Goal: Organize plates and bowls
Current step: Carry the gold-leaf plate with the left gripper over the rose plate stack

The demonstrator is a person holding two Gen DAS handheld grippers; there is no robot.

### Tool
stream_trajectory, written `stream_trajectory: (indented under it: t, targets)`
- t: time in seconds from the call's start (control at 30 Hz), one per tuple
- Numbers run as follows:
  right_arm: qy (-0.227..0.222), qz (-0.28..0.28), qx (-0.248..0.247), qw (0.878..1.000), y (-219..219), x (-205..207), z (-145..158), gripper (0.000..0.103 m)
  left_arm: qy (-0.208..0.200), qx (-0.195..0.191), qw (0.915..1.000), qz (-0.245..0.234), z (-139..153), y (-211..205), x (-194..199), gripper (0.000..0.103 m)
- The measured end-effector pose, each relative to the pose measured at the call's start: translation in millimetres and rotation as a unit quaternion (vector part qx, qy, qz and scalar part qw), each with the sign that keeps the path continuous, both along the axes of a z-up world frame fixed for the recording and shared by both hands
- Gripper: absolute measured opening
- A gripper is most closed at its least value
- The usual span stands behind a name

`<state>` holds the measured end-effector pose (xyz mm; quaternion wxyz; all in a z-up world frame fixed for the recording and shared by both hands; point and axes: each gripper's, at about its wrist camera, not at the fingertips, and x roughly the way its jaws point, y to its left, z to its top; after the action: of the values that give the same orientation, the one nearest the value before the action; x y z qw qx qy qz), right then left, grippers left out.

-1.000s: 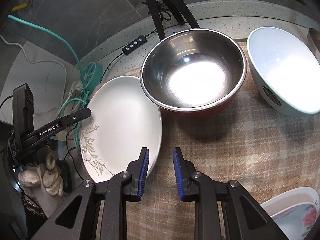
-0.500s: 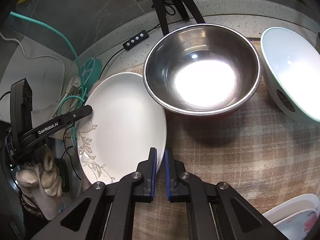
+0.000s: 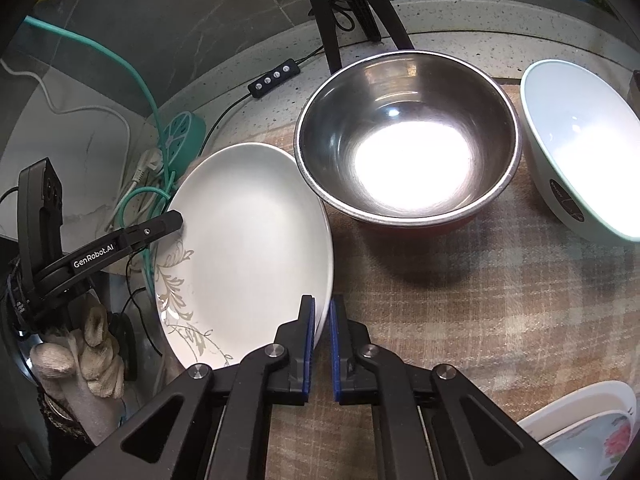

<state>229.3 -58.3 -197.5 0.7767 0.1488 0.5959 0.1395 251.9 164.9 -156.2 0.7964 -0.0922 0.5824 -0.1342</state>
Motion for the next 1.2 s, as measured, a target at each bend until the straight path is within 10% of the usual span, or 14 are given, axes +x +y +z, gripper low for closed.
stream_trajectory:
  t: [1.2]
  targets:
    - [-0.012, 0.004, 0.036, 0.999, -53.6, -73.1, 47.6, 0.007, -0.042, -0.006, 0.9991, -0.002, 66.1, -36.0, -80.0, 0.012]
